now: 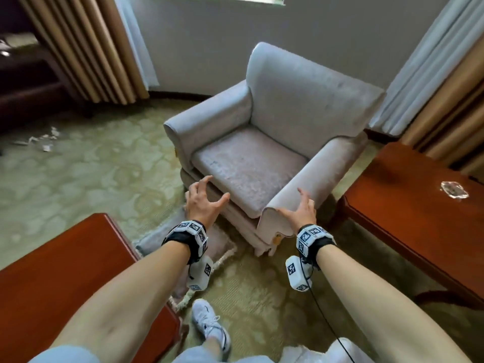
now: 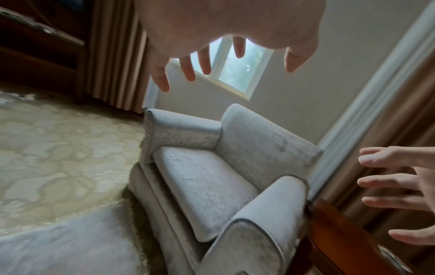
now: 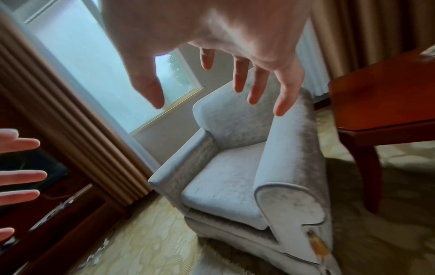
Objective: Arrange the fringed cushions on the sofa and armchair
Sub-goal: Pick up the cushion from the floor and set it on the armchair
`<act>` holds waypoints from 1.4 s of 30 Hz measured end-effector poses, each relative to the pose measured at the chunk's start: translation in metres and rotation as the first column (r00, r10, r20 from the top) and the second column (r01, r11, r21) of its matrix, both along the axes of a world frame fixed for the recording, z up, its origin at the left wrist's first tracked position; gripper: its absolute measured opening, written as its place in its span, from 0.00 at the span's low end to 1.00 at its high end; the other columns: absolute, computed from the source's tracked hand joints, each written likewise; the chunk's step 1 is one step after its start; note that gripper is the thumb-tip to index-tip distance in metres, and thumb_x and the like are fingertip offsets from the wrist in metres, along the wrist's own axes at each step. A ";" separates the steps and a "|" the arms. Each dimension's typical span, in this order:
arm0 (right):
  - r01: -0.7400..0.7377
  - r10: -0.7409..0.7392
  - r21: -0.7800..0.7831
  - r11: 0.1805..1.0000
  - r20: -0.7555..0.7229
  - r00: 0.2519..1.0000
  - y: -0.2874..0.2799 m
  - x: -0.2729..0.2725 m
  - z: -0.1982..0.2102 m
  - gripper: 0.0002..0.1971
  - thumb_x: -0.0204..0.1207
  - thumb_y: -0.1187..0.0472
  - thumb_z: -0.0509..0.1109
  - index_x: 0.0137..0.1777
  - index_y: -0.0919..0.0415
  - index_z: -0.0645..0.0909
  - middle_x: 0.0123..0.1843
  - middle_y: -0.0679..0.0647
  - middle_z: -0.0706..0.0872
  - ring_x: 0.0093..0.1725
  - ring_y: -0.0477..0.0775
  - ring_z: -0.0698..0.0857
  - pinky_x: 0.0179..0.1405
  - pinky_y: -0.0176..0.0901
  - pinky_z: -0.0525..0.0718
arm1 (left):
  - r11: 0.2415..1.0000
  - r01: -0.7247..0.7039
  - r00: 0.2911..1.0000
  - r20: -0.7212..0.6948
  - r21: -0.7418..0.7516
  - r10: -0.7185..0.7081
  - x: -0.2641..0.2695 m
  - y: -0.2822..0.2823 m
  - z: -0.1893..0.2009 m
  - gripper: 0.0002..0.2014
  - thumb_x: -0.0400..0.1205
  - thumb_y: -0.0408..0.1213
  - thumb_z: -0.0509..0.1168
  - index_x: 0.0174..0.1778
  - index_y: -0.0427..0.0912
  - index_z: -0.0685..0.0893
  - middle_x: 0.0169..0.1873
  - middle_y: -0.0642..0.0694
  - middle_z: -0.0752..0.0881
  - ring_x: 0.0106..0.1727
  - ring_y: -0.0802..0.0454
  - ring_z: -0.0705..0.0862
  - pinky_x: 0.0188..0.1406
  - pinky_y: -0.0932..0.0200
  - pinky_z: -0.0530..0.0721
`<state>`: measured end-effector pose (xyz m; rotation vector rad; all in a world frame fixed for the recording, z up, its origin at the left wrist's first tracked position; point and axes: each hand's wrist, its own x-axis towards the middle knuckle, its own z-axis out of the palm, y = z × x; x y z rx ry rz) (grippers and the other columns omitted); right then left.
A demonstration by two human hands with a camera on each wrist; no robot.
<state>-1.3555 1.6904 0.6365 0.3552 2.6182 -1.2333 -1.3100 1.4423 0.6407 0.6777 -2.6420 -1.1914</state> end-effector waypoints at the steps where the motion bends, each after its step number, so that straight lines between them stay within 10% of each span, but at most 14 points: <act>1: -0.038 0.038 0.013 0.999 0.004 0.999 -0.019 -0.013 -0.003 0.43 0.69 0.49 0.77 0.81 0.43 0.58 0.78 0.58 0.63 0.77 0.64 0.66 0.75 0.58 0.68 | 0.999 -0.044 0.999 0.005 0.008 0.044 -0.004 -0.019 -0.003 0.32 0.73 0.59 0.70 0.73 0.59 0.72 0.69 0.43 0.73 0.72 0.41 0.70 0.69 0.42 0.73; 19: -0.421 0.393 0.200 0.885 0.166 0.904 -0.260 -0.189 -0.045 0.41 0.70 0.52 0.76 0.80 0.45 0.60 0.76 0.61 0.64 0.76 0.65 0.65 0.72 0.58 0.68 | 0.864 -0.469 0.882 0.157 0.184 0.445 -0.078 -0.240 -0.063 0.37 0.65 0.58 0.68 0.72 0.61 0.68 0.71 0.43 0.68 0.70 0.41 0.71 0.69 0.39 0.73; 30: -0.676 0.615 0.132 0.725 0.319 0.722 -0.339 -0.287 -0.101 0.41 0.71 0.52 0.77 0.81 0.46 0.60 0.78 0.64 0.63 0.77 0.69 0.65 0.73 0.61 0.68 | 0.723 -0.677 0.732 0.239 0.142 0.638 -0.109 -0.248 -0.082 0.33 0.75 0.41 0.74 0.75 0.49 0.70 0.72 0.43 0.64 0.66 0.48 0.72 0.61 0.61 0.66; 37: -0.790 0.708 0.112 0.602 0.383 0.593 -0.374 -0.314 -0.119 0.42 0.71 0.51 0.76 0.82 0.46 0.58 0.78 0.64 0.63 0.76 0.70 0.65 0.73 0.58 0.67 | 0.627 -0.770 0.629 0.315 0.120 0.711 -0.107 -0.233 -0.097 0.35 0.74 0.48 0.74 0.75 0.53 0.68 0.72 0.46 0.64 0.67 0.45 0.75 0.71 0.46 0.73; 42: -0.818 0.704 0.112 0.565 0.452 0.548 -0.382 -0.307 -0.143 0.43 0.72 0.50 0.76 0.83 0.47 0.56 0.78 0.65 0.63 0.77 0.70 0.65 0.74 0.58 0.66 | 0.683 -0.716 0.684 0.341 0.145 0.645 -0.094 -0.241 -0.120 0.41 0.75 0.46 0.75 0.80 0.54 0.59 0.76 0.44 0.62 0.76 0.45 0.67 0.76 0.40 0.68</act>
